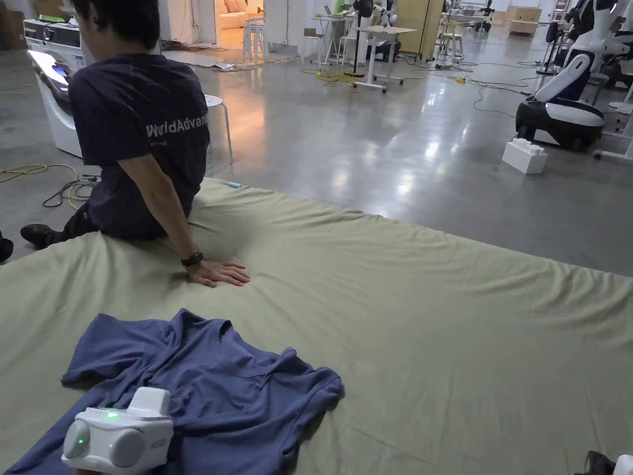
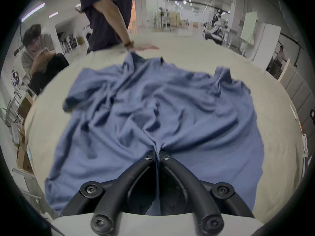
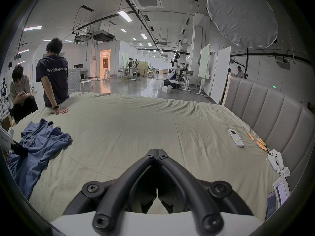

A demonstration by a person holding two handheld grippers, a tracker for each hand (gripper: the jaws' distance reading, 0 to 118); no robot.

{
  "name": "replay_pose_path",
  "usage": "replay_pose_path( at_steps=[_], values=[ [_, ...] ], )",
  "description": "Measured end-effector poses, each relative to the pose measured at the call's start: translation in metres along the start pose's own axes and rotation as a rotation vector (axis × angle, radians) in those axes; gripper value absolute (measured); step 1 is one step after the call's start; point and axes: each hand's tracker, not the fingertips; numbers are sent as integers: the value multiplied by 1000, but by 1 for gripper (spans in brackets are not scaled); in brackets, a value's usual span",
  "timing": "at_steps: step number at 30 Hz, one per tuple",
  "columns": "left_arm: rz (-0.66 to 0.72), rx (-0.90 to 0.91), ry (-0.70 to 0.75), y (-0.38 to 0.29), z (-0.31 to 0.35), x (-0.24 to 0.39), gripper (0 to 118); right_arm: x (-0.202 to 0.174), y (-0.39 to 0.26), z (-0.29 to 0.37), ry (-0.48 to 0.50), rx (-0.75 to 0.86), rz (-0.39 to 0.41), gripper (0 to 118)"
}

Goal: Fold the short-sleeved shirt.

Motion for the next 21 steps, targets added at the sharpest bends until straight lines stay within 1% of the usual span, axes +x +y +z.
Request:
replay_pose_path(
  at_steps=[1, 3, 5, 7, 9, 11, 16, 21],
  values=[
    [-17, 42, 7, 4, 11, -1, 3, 1, 0, 0, -1, 1, -4, 0],
    [39, 106, -34, 13, 26, -3, 3, 2, 1, 1, -1, 4, -9, 0],
    [50, 162, -71, 25, 46, -1, 3, 3, 2, 3, -1, 8, -12, 0],
    [-1, 240, -77, 39, 67, 9, 3, 6, 5, 6, 0, 17, -20, 0],
    [-22, 310, -83, 55, 91, 21, 3, 8, 7, 11, -2, 29, -25, 0],
    [-19, 355, -109, 73, 113, 34, 3, 12, 11, 17, -2, 41, -33, 0],
    [-93, 499, -199, 113, 161, 74, 3, 28, 19, 31, -22, 80, -48, 0],
    [-191, 607, -307, 147, 212, 143, 3, 52, 25, 47, -54, 114, -72, 0]
  ],
)
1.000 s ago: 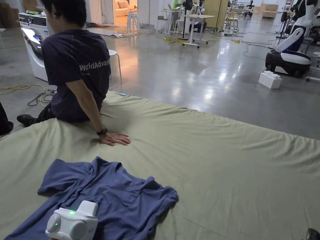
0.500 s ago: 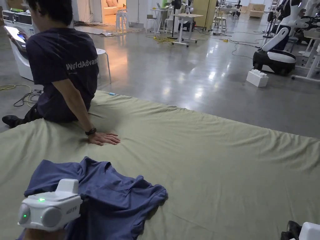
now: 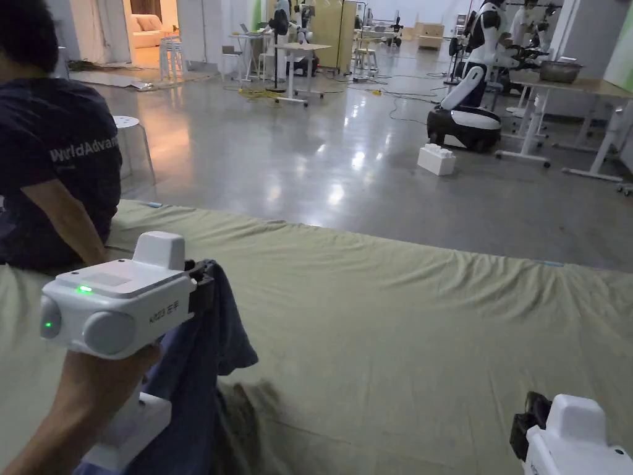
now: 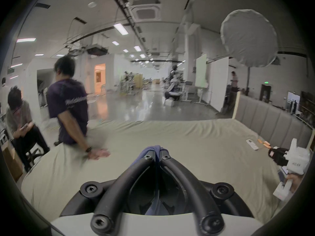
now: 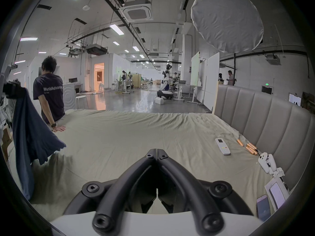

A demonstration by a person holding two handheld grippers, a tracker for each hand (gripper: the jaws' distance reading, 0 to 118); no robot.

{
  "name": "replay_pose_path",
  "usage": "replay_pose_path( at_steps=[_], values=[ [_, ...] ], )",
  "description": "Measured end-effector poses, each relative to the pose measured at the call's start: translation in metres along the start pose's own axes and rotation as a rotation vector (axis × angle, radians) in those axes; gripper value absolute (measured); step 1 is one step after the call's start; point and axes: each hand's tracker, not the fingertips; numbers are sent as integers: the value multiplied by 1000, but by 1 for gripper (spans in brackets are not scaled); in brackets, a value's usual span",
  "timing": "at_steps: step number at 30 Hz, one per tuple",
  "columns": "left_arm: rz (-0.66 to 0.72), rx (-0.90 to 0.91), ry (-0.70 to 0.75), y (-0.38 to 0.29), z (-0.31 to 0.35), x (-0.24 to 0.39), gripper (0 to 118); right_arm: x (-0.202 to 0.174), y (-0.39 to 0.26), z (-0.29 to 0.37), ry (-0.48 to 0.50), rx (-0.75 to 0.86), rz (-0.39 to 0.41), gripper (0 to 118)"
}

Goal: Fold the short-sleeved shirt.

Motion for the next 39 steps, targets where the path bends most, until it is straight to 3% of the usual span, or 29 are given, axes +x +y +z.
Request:
replay_pose_path(
  at_steps=[12, 19, 27, 31, 36, 39],
  values=[
    [-23, 3, -349, 25, -38, 179, 3, 79, 7, 39, -141, 56, -50, 0],
    [-53, -157, -494, -36, -60, 270, 3, 115, -5, 55, -211, 42, -72, 0],
    [-38, -339, -516, -127, -62, 292, 5, 129, -23, 61, -229, -2, -81, 0],
    [-13, -373, -508, -144, -55, 281, 62, 122, -25, 58, -211, -16, -85, 0],
    [57, -230, -431, -122, -34, 242, 73, 105, -13, 55, -159, 1, -69, 0],
    [85, -84, -309, -103, -15, 212, 73, 93, 0, 55, -130, 28, -66, 0]
  ],
)
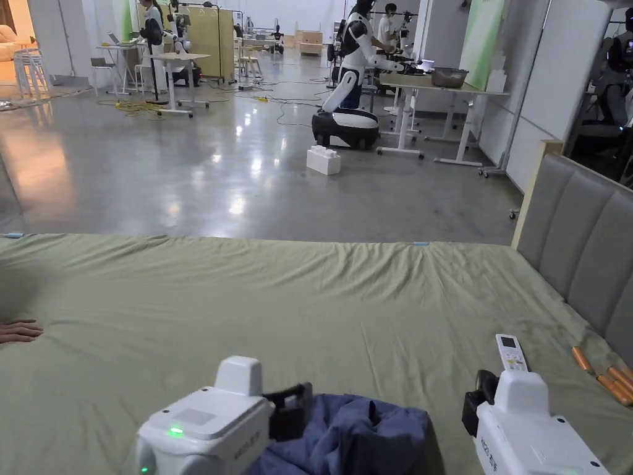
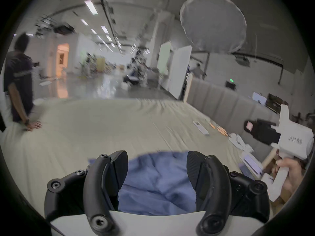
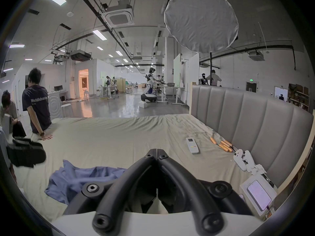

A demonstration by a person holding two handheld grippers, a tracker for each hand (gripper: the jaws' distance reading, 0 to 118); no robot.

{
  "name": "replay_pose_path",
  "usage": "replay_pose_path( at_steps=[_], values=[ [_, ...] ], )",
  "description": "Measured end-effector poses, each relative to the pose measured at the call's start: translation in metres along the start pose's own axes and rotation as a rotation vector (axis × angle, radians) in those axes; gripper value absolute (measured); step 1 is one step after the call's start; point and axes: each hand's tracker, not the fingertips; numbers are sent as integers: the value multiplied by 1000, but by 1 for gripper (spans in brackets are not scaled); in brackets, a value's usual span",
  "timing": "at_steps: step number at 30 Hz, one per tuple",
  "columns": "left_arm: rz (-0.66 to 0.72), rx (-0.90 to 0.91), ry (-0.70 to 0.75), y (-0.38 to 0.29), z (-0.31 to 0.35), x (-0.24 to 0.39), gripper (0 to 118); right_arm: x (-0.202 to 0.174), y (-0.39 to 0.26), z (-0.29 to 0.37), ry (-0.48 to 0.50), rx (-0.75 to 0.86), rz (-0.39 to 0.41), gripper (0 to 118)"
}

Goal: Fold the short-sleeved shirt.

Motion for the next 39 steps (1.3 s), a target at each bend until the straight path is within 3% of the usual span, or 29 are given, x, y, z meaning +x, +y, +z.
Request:
replay_pose_path(
  at_steps=[5, 6, 8, 11, 13, 22, 25, 28, 30, 31, 32, 33, 39],
  values=[
    [-36, 159, 243, 20, 43, -23, 67, -23, 19, 3, 39, 60, 14, 0],
    [-42, 183, 280, 21, 51, -29, 57, -28, 21, 4, 40, 80, 19, 0],
    [-42, 211, 311, 23, 62, -38, 9, -34, 25, 3, 53, 106, 38, 0],
    [-46, 203, 380, 23, 71, -45, 4, -43, 28, 3, 68, 126, 49, 0],
    [-38, 194, 344, 22, 77, -50, 0, -49, 29, 4, 76, 136, 56, 0],
    [27, -27, 327, -1, 60, -81, 0, -54, 24, -3, 94, 121, 70, 0],
    [128, -194, 300, -12, 34, -104, 0, -50, 19, -6, 92, 98, 72, 0],
    [146, -381, 278, -26, 5, -121, 2, -46, 13, -9, 87, 73, 68, 0],
    [146, -470, 287, -46, -9, -129, 21, -43, 8, -11, 80, 61, 72, 0],
    [148, -507, 289, -53, -15, -132, 43, -42, 5, -13, 76, 54, 74, 0],
    [161, -539, 287, -61, -22, -137, 56, -40, 2, -14, 71, 45, 76, 0],
    [175, -557, 295, -68, -27, -139, 63, -38, -1, -15, 69, 38, 76, 0],
    [224, -726, 329, -103, -60, -142, 67, -31, -15, -23, 53, -11, 73, 0]
  ],
)
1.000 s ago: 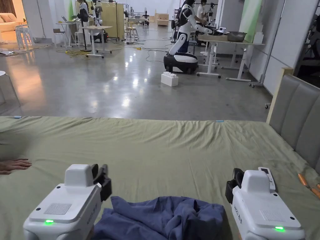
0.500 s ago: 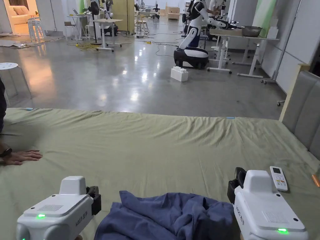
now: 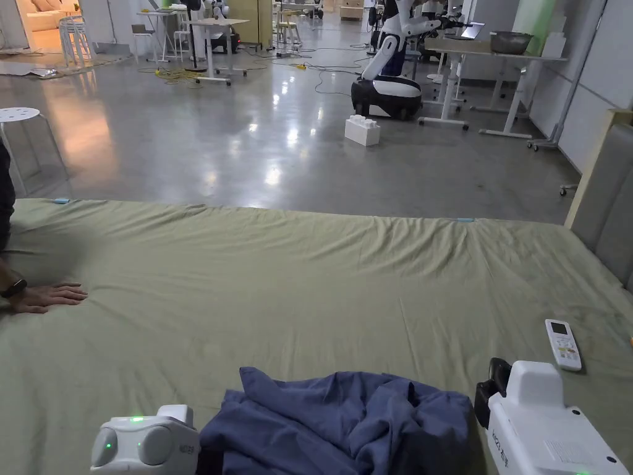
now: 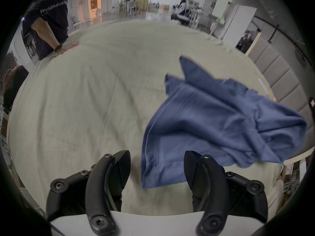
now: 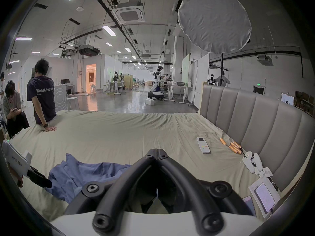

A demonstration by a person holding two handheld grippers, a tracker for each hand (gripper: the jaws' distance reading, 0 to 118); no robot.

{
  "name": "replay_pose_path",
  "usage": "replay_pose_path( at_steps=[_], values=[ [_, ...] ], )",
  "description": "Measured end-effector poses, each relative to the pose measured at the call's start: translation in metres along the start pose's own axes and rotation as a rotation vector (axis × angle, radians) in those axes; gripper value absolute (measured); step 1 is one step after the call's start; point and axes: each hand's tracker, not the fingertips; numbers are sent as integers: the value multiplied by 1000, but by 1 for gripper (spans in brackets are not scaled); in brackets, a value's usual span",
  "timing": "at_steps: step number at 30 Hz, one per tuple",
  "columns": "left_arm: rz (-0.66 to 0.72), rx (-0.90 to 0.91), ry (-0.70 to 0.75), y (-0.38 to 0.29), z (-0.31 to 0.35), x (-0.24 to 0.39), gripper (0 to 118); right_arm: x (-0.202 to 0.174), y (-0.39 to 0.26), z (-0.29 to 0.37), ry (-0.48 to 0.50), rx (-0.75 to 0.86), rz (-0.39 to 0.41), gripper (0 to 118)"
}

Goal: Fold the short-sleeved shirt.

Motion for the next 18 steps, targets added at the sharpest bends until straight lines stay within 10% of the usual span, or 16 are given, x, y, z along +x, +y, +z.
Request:
replay_pose_path(
  at_steps=[6, 9, 18],
  values=[
    [-91, 21, 105, -17, -9, 28, 48, 6, -12, -6, -9, -34, -4, 0],
    [-128, 50, 121, -20, -7, 37, 8, 9, -17, -11, -11, -48, -7, 0],
    [-45, 123, 21, -18, 20, 6, 6, 48, -22, -71, 45, -236, -50, 1]
  ],
)
